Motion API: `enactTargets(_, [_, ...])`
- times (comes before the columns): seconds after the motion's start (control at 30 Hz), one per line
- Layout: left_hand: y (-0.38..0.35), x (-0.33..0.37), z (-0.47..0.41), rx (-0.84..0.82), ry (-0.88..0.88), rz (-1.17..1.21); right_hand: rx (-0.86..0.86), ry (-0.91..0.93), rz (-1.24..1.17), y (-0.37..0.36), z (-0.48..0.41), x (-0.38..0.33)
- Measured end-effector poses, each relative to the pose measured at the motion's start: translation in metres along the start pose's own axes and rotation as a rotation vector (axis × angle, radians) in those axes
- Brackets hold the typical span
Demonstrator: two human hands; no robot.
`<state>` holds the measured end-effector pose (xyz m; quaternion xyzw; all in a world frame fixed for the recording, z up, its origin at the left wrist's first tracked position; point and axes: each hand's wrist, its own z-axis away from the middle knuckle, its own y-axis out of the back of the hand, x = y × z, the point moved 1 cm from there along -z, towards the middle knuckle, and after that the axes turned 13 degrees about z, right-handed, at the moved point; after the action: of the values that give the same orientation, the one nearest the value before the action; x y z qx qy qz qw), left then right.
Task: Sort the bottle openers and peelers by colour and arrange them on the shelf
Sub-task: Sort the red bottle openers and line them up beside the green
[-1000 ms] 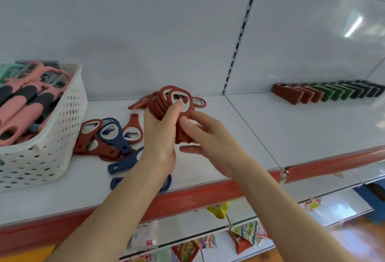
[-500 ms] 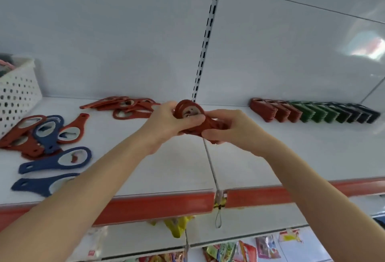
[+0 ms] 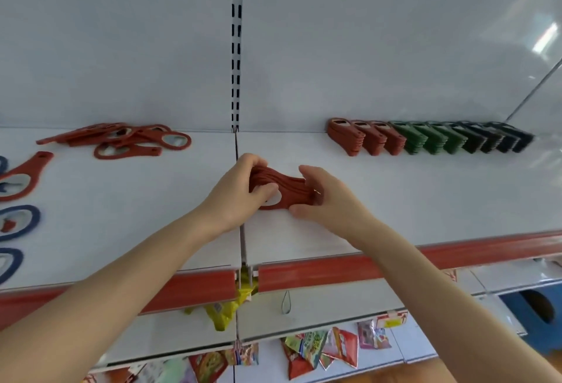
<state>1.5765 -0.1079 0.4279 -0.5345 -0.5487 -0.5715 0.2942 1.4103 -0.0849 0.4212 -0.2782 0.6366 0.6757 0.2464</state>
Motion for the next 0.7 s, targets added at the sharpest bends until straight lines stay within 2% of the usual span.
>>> enactTargets(0.2, [-0.014, -0.001, 0.002, 0.025, -0.024, -0.026, 0.132, -0.047, -0.182, -0.012, 0.001, 0.001])
enactTargets(0.3, [-0.012, -0.002, 0.005, -0.018, -0.037, -0.062, 0.165, -0.027, -0.157, -0.011, 0.000, 0.003])
enactTargets(0.43, [-0.016, -0.005, 0.005, -0.109, 0.017, -0.126, 0.128, -0.037, -0.093, -0.013, 0.001, 0.007])
enactTargets(0.6, [-0.017, -0.004, 0.003, -0.100, 0.015, -0.142, 0.154, -0.075, -0.162, -0.015, 0.001, 0.005])
enactTargets(0.7, [-0.016, -0.005, 0.004, -0.111, -0.001, -0.142, 0.148, -0.032, -0.098, -0.013, 0.004, 0.004])
